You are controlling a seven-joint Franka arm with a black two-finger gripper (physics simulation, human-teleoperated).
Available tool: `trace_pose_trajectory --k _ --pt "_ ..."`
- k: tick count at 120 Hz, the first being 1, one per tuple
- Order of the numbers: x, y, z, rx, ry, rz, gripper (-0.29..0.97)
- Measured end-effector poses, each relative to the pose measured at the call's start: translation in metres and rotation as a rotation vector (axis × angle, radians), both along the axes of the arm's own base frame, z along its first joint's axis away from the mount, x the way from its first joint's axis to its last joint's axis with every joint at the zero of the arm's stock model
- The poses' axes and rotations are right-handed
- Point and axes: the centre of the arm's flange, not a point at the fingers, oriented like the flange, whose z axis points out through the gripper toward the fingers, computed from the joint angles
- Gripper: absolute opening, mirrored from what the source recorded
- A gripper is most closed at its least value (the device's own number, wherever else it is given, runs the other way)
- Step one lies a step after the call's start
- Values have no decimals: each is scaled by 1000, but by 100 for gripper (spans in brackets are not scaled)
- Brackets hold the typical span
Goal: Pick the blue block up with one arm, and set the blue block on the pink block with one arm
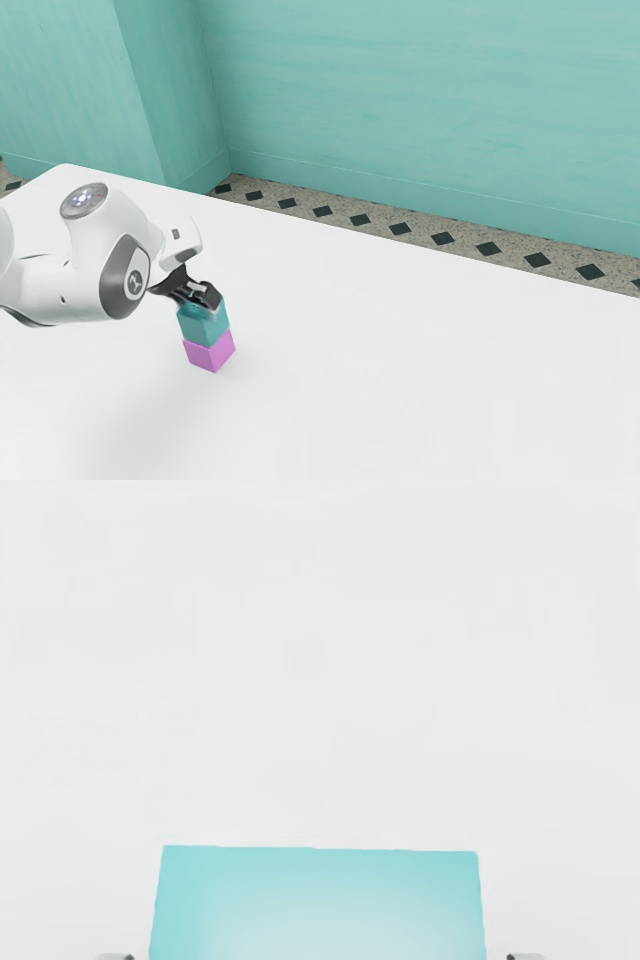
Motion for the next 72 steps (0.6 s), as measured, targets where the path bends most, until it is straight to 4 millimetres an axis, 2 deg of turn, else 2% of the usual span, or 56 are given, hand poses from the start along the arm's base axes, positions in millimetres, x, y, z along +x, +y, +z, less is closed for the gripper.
trace_pose_trajectory --k 22,37,44,51,55,65,72 --pt "4 -1 5 7 -15 -20 60" --pt "28 -6 44 -26 -33 -51 64" --pt "45 -3 81 -64 -31 -73 65" --pt "75 -5 140 -99 -24 -121 66" --pt "85 -7 168 -113 -8 -142 66" --pt "95 -22 224 -114 52 -189 67" --pt "91 -31 246 -115 123 -202 67"
